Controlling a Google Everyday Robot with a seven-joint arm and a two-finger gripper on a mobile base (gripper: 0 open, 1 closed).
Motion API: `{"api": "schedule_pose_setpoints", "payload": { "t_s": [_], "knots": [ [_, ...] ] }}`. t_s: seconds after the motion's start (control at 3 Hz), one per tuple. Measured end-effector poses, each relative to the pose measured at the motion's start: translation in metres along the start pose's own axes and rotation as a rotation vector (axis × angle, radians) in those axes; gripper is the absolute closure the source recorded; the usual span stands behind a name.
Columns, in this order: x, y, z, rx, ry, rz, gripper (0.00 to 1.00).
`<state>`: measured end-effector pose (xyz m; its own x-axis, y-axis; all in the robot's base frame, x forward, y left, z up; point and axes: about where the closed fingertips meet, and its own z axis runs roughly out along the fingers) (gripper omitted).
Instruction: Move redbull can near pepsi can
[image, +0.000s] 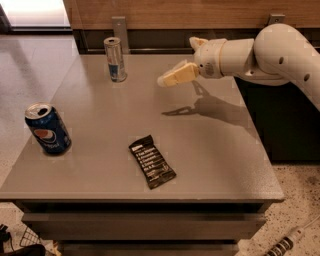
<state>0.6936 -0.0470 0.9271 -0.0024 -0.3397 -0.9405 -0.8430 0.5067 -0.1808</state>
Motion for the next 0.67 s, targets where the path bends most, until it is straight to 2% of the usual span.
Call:
{"api": "schedule_pose_setpoints", "payload": {
  "t_s": [0.33, 0.67],
  "knots": [
    [-0.006, -0.015, 0.094, -0.039, -0.127, 0.05, 0.0],
    [-0.009, -0.021, 0.147, -0.041, -0.205, 0.086, 0.0]
  ]
}}
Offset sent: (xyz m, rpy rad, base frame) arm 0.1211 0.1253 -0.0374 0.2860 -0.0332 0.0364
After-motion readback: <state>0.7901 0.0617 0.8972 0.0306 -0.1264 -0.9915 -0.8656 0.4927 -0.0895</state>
